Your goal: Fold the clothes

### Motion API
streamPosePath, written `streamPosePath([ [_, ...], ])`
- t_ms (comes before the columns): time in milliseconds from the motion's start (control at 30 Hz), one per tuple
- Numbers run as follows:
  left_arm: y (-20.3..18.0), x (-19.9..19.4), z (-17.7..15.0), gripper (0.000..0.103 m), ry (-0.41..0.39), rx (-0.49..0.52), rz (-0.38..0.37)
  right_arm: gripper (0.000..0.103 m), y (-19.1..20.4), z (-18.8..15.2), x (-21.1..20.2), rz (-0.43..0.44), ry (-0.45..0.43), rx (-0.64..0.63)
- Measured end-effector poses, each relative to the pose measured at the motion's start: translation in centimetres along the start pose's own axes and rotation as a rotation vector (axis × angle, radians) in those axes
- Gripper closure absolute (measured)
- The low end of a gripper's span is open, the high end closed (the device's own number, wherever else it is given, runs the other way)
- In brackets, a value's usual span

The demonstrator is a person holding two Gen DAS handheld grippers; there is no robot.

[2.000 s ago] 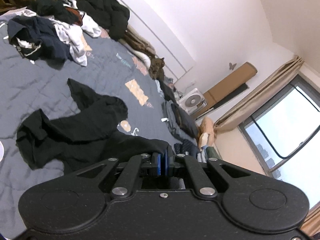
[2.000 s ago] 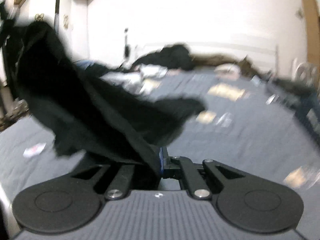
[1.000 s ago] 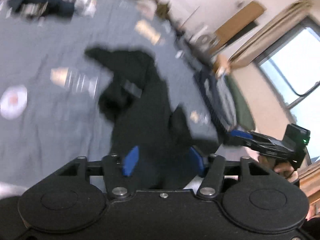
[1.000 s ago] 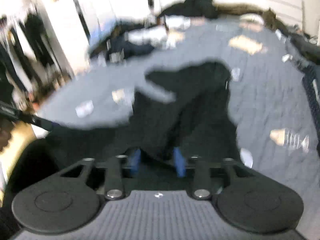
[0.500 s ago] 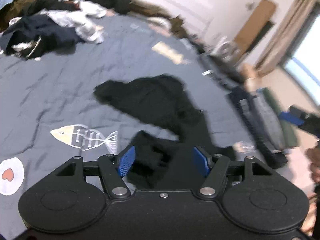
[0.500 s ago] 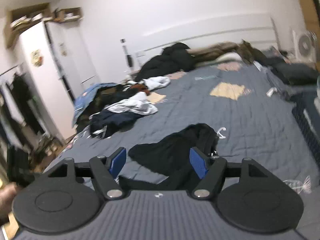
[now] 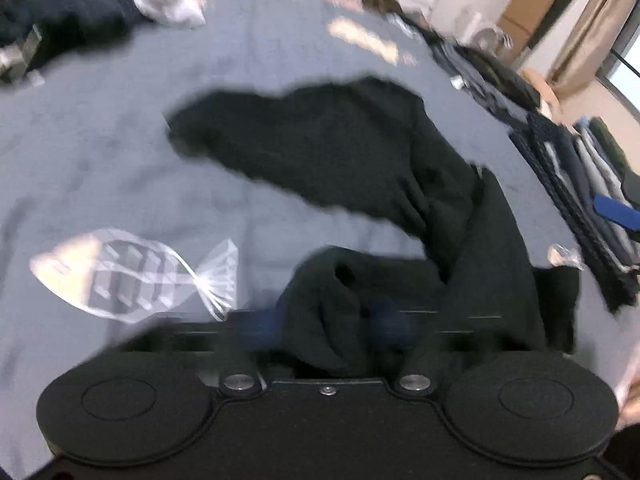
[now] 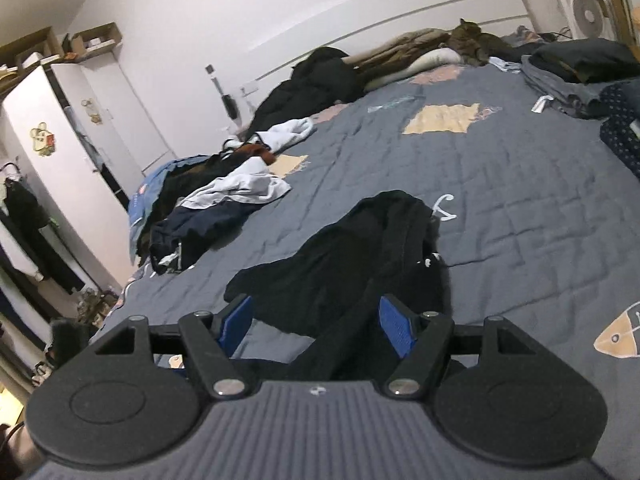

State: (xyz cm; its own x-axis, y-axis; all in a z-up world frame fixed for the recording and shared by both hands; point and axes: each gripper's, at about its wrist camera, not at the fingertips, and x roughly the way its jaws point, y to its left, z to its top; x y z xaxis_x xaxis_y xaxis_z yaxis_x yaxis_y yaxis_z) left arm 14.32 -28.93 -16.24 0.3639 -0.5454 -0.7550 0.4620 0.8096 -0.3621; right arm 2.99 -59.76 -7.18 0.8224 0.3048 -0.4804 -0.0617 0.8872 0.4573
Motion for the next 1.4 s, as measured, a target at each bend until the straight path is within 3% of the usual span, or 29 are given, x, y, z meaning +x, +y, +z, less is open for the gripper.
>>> streamPosePath([
  [33,0.1,-0.4,0.2,0.095,0.000,-0.001,-0.011,0.034,-0.2,0.1,-0.1,0.001,-0.006,0.008],
  [233,1.4,-8.2,2.6,0.098,-0.177,0.037,-0.021,0.033,-1.1,0.5,-0.8,0.008,-0.038,0.043],
  [433,6.0,-19.8,4.9,0.098,-0.420,-0.027,0.110,0.033,-1.6,0.6,-1.0,0.011,-0.053,0.063],
  [567,10.6,-23.8,5.1,0.098,-0.503,-0.112,0.242,0.033,-1.3,0.6,-0.8,0.010,-0.046,0.051],
  [633,12.8,-23.4,5.0,0.098,-0.477,-0.146,0.321,0.033,-1.3,0.6,-0.7,0.012,-0.045,0.048],
  [733,14.8,-21.0,4.8,0.095,-0.345,-0.180,0.396,0.033,-1.0,0.5,-0.3,0.017,-0.034,0.040],
  [800,14.4,-20.0,4.0,0.084,-0.310,-0.161,0.426,0.033,-0.8,0.3,0.0,0.014,-0.023,0.025],
  [867,13.1,-20.1,3.2,0.040,-0.348,-0.144,0.433,0.034,-0.7,0.2,0.1,0.010,-0.014,0.014],
  [900,12.1,-20.5,2.8,0.036,-0.385,-0.119,0.427,0.033,-0.7,0.2,0.2,0.008,-0.011,0.011],
  [967,10.0,-20.9,2.7,0.036,-0.427,-0.044,0.430,0.033,-0.8,0.1,0.2,0.005,-0.011,0.019],
  [1067,5.9,-19.6,3.1,0.036,-0.409,0.118,0.413,0.033,-1.0,0.0,0.2,0.007,-0.006,0.030],
  [1233,-0.1,-12.3,2.4,0.036,-0.291,0.458,0.408,0.033,-1.0,-0.3,0.6,0.007,0.012,0.022],
  [1400,-1.1,-4.0,1.5,0.038,-0.148,0.681,0.405,0.033,-1.2,-0.4,1.0,0.012,0.024,0.025],
])
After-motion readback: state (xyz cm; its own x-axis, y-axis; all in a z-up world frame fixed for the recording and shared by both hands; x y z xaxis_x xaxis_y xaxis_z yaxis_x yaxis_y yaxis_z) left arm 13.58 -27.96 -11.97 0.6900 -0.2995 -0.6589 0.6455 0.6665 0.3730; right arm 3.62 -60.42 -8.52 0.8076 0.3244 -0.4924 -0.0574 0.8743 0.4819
